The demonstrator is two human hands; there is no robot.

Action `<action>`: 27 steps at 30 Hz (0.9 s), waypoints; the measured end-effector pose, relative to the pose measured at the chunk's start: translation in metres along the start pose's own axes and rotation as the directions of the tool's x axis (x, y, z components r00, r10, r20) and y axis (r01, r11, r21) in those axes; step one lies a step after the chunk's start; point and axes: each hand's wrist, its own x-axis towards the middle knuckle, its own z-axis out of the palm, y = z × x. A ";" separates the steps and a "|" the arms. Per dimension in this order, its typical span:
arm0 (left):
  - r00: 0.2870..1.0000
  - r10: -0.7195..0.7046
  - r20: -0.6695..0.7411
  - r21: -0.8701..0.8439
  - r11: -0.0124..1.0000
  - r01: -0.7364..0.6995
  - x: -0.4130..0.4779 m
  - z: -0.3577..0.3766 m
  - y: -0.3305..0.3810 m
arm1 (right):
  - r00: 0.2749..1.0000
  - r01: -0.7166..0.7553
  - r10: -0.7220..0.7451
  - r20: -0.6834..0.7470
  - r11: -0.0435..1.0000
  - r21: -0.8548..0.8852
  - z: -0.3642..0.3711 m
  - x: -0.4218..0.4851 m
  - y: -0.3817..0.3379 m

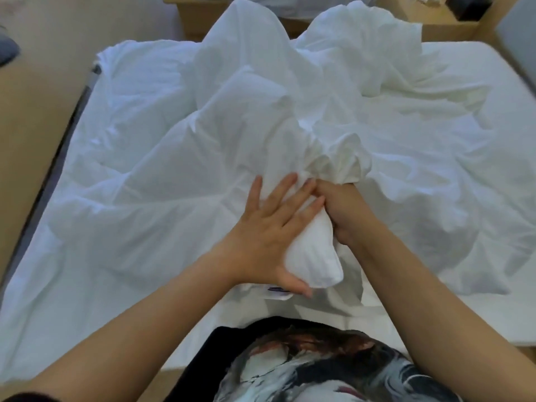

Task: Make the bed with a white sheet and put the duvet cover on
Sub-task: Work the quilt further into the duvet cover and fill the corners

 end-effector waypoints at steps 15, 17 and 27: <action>0.949 -0.314 0.017 0.205 0.930 0.304 0.073 0.016 -0.003 | 0.895 0.261 -0.350 -0.276 0.913 -0.313 -0.003 -0.010 -0.001; 0.912 -0.409 -0.021 0.104 0.907 0.409 0.076 0.022 0.000 | 0.906 0.255 -0.361 -0.220 0.882 -0.397 0.001 -0.013 0.000; 0.782 -0.558 0.277 -0.761 0.370 0.533 0.055 0.030 0.000 | 0.990 0.089 -0.139 -0.037 0.794 -0.601 -0.001 -0.026 -0.005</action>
